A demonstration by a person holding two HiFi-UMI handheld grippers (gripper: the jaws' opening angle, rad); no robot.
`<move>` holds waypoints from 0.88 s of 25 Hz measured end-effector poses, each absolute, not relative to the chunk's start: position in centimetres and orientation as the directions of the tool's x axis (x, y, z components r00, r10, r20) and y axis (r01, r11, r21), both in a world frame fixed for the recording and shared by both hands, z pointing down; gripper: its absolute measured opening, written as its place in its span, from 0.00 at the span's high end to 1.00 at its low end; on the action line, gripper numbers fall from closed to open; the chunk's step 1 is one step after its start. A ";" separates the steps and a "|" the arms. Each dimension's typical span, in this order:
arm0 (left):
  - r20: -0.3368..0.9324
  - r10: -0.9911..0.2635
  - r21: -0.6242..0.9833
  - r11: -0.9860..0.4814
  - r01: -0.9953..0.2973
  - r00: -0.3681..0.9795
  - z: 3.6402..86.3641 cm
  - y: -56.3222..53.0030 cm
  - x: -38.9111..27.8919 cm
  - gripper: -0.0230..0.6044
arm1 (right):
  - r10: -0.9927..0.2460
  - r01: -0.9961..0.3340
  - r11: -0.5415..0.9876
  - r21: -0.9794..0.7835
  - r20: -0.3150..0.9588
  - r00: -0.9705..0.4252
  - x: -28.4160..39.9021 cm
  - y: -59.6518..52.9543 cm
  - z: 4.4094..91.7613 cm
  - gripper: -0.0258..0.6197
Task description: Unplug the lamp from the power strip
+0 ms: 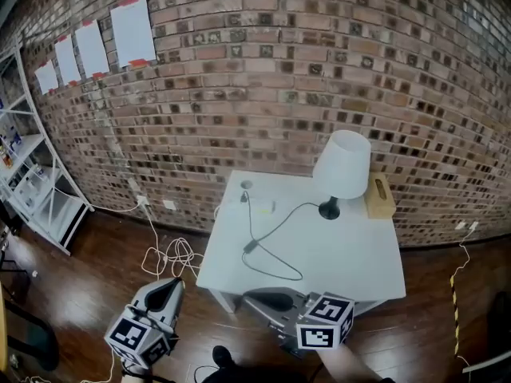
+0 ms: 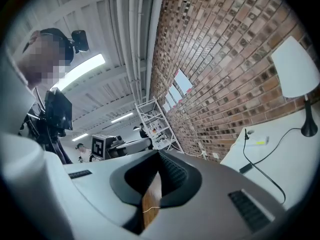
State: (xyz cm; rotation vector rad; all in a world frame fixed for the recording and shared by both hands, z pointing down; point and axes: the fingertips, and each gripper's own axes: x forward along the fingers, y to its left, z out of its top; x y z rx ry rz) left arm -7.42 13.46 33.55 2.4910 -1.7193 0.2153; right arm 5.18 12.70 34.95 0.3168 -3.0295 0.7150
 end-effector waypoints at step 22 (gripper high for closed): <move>0.102 -0.885 0.134 -0.439 -0.888 0.453 34.9 4.0 -24.1 0.97 | -0.361 -0.372 0.895 -0.245 0.092 -0.928 -11.2 6.4 30.9 0.96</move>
